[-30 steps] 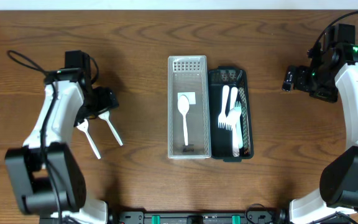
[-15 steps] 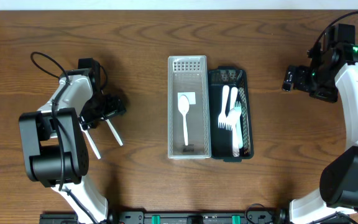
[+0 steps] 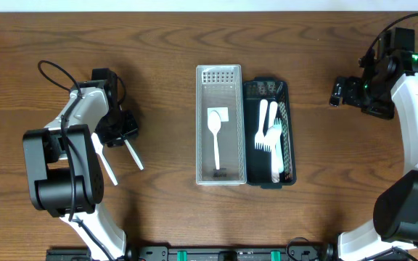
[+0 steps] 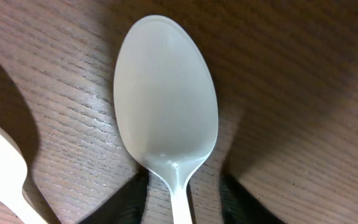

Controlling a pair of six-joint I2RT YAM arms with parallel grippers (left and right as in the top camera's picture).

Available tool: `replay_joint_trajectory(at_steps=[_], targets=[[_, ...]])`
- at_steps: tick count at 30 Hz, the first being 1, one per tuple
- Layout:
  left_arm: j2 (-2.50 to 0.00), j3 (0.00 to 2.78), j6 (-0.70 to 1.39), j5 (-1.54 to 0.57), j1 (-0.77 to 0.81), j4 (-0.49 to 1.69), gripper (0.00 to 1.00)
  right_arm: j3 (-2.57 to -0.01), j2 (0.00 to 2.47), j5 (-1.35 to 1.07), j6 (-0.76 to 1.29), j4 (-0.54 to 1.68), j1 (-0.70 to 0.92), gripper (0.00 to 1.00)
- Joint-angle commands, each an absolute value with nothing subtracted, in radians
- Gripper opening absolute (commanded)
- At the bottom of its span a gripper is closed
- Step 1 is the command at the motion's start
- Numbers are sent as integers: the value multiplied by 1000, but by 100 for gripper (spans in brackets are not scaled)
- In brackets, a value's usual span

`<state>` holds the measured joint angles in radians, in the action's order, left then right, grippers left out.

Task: Pack container
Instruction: 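Return left gripper and grasp a second white spoon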

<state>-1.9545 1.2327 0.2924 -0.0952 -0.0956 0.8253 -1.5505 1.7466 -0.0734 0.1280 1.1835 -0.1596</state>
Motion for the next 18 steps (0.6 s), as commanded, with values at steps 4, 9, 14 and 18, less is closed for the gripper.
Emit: replay_joint_trajectory(at_steps=[4, 9, 14, 18], targets=[[-1964, 1232, 289, -91, -94, 828, 27, -1547, 1748, -80, 118, 1181, -153, 99], [-1964, 1232, 289, -91, -94, 828, 19, -1547, 1748, -80, 118, 1181, -153, 99], [-1964, 1232, 282, -91, -94, 828, 6, -1547, 1748, -80, 118, 1181, -153, 99], [-1950, 1240, 281, -91, -90, 855, 6, -1547, 1748, -80, 118, 1181, -153, 99]])
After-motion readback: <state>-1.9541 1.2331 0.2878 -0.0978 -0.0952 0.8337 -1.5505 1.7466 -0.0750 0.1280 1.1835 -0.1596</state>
